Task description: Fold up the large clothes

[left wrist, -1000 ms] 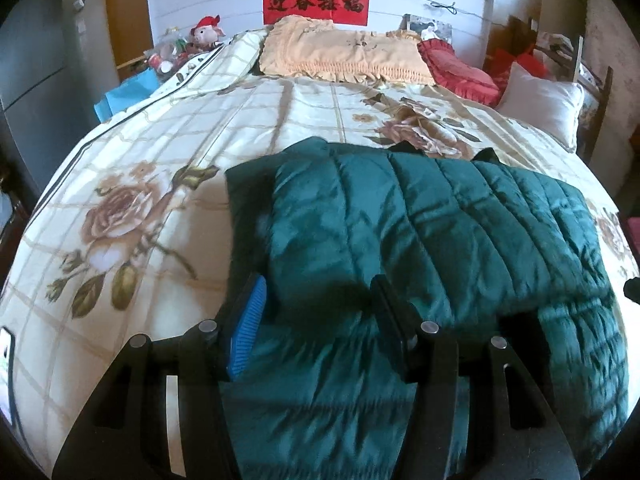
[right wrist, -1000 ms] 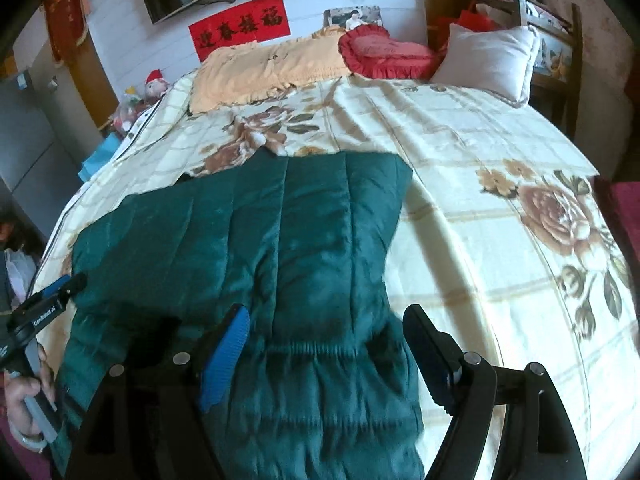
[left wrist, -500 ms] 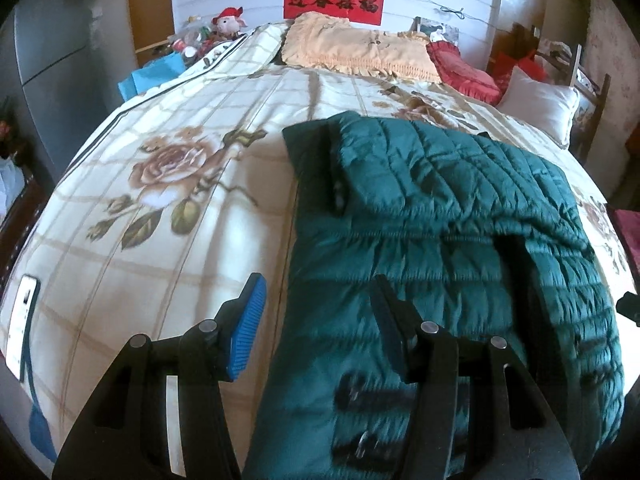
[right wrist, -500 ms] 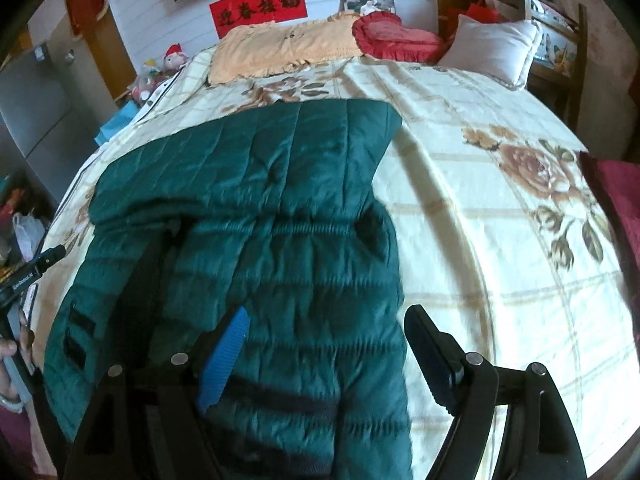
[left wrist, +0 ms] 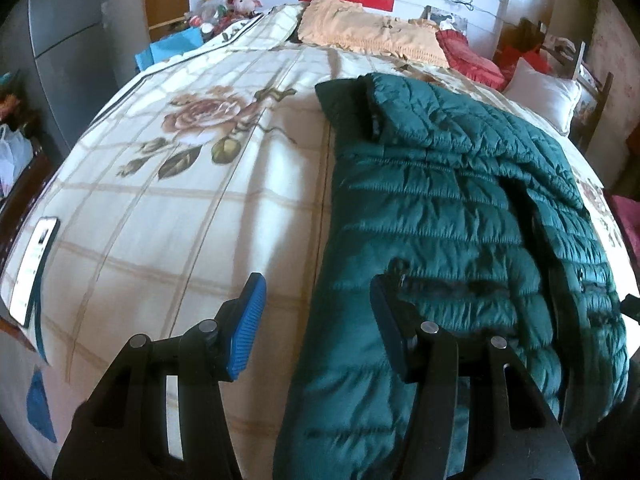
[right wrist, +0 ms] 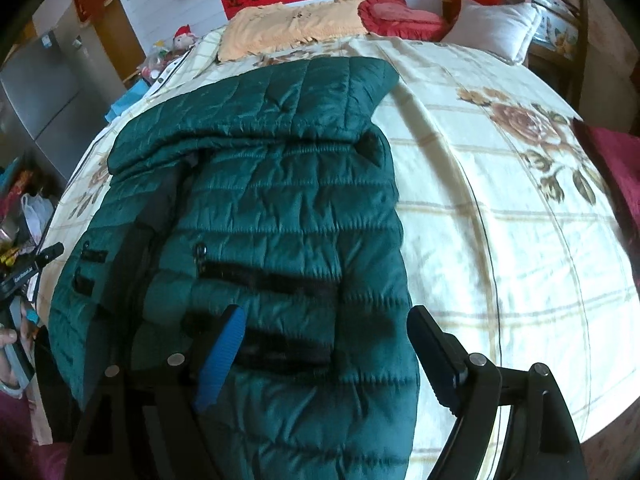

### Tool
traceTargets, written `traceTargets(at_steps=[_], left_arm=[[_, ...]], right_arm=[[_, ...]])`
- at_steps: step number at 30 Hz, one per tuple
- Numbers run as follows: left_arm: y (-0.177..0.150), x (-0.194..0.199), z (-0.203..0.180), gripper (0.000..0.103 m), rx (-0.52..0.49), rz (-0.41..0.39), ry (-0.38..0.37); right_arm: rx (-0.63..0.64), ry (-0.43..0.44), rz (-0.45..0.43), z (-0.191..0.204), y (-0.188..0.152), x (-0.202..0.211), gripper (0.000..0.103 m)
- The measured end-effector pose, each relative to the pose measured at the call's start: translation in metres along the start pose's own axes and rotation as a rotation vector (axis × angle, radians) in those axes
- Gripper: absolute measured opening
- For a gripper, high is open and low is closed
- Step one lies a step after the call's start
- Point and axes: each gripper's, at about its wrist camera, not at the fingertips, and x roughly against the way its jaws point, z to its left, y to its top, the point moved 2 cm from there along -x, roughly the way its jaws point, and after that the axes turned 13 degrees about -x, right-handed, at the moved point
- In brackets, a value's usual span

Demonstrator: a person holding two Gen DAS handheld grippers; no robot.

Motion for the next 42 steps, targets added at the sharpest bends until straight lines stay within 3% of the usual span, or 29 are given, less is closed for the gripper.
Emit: traceTargets(at_steps=[17,27,31,42], left_arm=[[-0.059,0.011,0.017,0.054,0.057,0.104,-0.113],[-0.077,0.006,0.000,0.054,0.063,0.164,-0.281],[-0.079,0.003,0.000,0.059,0.070,0.164,-0.284],[-0.085,0.007,0.006,0.059,0.082,0.178,-0.287]], right_arm=[[-0.036,0.050,0.135,-0.024,-0.043,0.001,0.084],[-0.050,0.115,0.208,-0.026,-0.063,-0.003,0.089],[-0.046,0.147,0.224,-0.023,-0.069,-0.001,0.090],[-0.016,0.185,0.256,-0.016,-0.074,-0.003,0.092]])
